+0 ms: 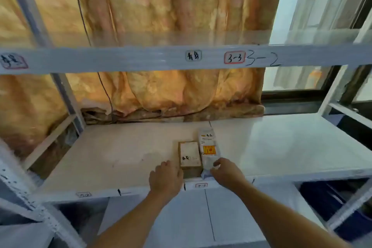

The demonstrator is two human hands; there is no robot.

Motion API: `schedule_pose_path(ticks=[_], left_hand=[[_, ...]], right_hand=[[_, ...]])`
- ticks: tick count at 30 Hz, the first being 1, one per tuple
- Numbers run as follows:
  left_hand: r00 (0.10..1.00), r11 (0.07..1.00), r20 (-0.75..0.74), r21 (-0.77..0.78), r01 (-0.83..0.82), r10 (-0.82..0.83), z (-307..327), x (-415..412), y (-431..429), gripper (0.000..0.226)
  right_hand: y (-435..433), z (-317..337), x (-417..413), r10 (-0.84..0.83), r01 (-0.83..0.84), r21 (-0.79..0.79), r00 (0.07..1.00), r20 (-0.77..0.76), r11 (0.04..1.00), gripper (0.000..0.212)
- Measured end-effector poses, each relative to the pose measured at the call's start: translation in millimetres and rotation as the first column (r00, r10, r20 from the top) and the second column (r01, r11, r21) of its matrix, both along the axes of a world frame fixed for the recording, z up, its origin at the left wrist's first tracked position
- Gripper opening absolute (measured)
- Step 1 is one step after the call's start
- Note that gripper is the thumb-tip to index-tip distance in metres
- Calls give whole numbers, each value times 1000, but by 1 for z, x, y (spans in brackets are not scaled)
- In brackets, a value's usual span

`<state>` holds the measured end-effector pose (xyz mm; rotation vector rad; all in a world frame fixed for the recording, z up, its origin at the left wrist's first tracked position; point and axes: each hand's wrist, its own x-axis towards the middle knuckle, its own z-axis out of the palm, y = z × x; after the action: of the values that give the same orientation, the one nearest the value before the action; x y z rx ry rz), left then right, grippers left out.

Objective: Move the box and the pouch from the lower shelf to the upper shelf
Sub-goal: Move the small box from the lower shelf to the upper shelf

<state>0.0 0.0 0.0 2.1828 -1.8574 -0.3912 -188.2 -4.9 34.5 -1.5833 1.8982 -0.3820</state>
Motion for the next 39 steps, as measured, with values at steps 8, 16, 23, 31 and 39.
schedule_pose_path(ticks=[8,16,23,31,39], left_hand=[[1000,995,5,-93,28,-28,-61,5,-71,48],[993,993,-104,-107,45,-57,-63,2,-94,41],[983,964,-160,-262,45,-89,-46,16,-51,30],[985,948,-162,-319,2,-57,41,-2,46,49],[991,914,-125,-406,-7,-48,127,-56,193,54]], right_hand=[[-64,-47,45,-57,57,-22,998,-29,998,35],[-80,-47,56,-91,90,-18,995,-50,996,25],[-47,-26,62,-48,55,-114,997,57,992,29],[32,49,26,87,-38,-249,978,188,968,27],[164,126,-26,168,-66,-356,951,261,932,22]])
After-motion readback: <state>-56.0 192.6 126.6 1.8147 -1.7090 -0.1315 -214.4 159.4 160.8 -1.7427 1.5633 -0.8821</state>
